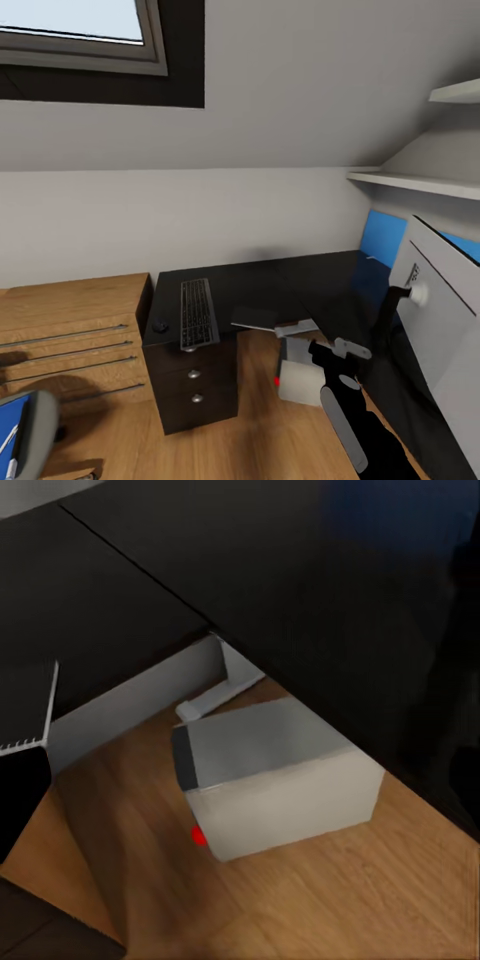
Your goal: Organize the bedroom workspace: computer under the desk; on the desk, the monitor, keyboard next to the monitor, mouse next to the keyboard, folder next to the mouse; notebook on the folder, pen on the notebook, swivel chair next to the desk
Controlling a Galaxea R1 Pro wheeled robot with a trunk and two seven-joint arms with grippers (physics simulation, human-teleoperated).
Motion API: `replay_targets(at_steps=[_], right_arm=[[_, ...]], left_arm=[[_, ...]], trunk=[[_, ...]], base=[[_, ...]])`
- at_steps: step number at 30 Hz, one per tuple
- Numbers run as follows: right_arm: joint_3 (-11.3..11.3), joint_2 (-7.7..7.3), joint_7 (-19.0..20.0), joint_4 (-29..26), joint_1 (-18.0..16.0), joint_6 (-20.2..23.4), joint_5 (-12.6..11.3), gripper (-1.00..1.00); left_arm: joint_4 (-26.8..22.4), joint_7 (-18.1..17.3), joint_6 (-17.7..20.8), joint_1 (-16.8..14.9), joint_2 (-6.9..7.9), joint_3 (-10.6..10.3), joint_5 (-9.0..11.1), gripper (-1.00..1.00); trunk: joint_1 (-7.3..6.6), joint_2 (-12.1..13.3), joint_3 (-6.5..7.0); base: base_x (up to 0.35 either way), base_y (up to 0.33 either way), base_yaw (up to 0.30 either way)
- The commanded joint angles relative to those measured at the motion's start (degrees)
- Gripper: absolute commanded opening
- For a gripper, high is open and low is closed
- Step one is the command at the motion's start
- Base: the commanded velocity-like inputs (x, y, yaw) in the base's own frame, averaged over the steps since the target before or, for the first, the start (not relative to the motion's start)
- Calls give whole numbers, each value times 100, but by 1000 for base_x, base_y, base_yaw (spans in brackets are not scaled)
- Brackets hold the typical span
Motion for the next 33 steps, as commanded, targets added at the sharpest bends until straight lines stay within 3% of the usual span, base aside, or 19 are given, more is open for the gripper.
replay_targets(at_steps=[1,19,23,28,33], right_arm=[[19,-6,-43,-4,-7,24,-32,100],[26,-6,-23,110,-7,-122,-6,100],[27,-6,-22,202,-7,-257,61,100],[14,-15,-25,282,-7,-511,338,100],[15,-36,-28,326,-7,-588,385,100]], left_arm=[[-8,41,-14,1,6,-49,39,100],[-8,33,-21,1,2,-49,39,100],[-8,32,-22,1,2,-49,39,100],[-8,32,-22,1,2,-49,39,100],[-8,32,-28,1,2,-56,36,100]], trunk=[[1,-5,-6],[1,-5,-6],[1,-5,-6],[1,-5,-6],[1,-5,-6]], base=[[0,0,-292],[0,0,-282],[0,0,-98],[0,0,-22],[37,24,-4]])
